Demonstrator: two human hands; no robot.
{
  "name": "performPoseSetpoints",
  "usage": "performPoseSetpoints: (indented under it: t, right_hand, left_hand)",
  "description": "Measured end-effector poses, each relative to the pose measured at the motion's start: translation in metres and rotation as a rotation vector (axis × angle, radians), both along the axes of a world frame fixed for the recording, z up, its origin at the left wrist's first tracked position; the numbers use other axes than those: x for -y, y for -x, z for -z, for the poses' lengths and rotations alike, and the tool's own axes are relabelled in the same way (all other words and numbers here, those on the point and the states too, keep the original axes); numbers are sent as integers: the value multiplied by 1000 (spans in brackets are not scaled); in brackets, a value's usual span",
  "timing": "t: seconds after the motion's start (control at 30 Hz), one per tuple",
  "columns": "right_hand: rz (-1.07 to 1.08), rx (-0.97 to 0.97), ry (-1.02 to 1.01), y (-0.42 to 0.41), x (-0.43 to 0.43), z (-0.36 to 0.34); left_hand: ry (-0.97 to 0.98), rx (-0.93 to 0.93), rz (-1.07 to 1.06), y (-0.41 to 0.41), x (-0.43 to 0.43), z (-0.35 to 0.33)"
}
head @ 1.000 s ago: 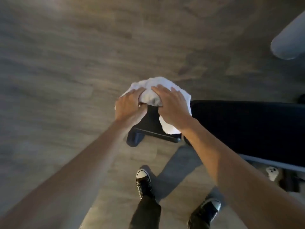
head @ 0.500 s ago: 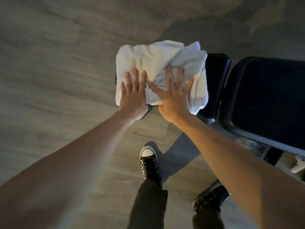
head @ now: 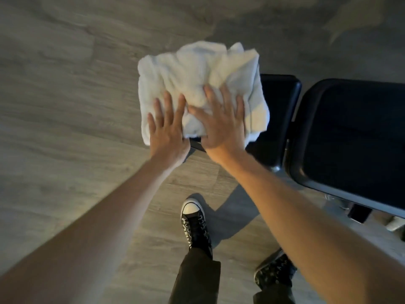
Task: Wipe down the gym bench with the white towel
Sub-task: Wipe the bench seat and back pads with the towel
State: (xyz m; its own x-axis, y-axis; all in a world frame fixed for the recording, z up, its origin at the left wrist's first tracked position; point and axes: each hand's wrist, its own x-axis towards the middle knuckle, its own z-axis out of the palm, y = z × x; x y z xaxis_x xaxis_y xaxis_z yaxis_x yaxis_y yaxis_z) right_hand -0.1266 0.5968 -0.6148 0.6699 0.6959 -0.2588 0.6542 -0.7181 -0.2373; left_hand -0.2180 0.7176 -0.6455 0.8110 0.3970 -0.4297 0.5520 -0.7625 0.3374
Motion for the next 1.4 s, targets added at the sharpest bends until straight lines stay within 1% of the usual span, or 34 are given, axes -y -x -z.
performPoseSetpoints:
  t: [0.07, 0.13, 0.23, 0.3, 0.4, 0.5, 0.57, 0.67, 0.77, 0.87, 0.93, 1.03, 1.1, 1.17, 1.23, 1.3, 1.4]
  right_hand:
    - [45, -17, -19, 24, 25, -2]
    - [120, -3, -11, 43, 52, -6]
    - [186, 33, 56, 43, 85, -12]
    - [204, 32, 67, 18, 93, -16]
    - [194, 28, 64, -45, 87, -19]
    - [206, -71, 98, -108, 77, -19]
    - [225, -88, 122, -113, 78, -20]
    - [208, -28, 79, -64, 94, -30]
    - [213, -67, 70, 4, 118, -38]
    - [219, -107, 88, 49, 137, -39]
    - [210, -116, 75, 54, 144, -39]
    - [202, -101, 69, 29, 141, -42]
    - [239, -110, 73, 3, 132, -45]
    - [320, -125, 57, -31, 123, -52]
    - [380, -114, -30, -75, 122, -65]
    - [331, 1, -103, -117, 129, -84]
    - [238, 133, -53, -164, 153, -110]
  left_hand:
    - [15, -17, 23, 20, 22, -3]
    - [40, 4, 71, 30, 45, -8]
    - [92, 33, 148, 17, 66, -18]
    - [112, -6, 170, -9, 69, -26]
    - [101, -60, 152, -70, 66, -29]
    - [144, -107, 144, -130, 60, -28]
    - [154, -131, 145, -139, 64, -28]
    - [88, -68, 184, -91, 87, -28]
    - [70, 1, 207, -16, 107, -26]
    - [90, -32, 221, 30, 121, -27]
    - [70, -48, 239, 34, 124, -28]
    - [21, -51, 257, 8, 121, -29]
    - [28, -68, 230, -23, 119, -31]
    - [81, -60, 192, -62, 118, -40]
    - [200, 26, 131, -106, 120, -56]
    - [246, 137, 109, -149, 127, -75]
    - [229, 204, 182, -193, 148, -93]
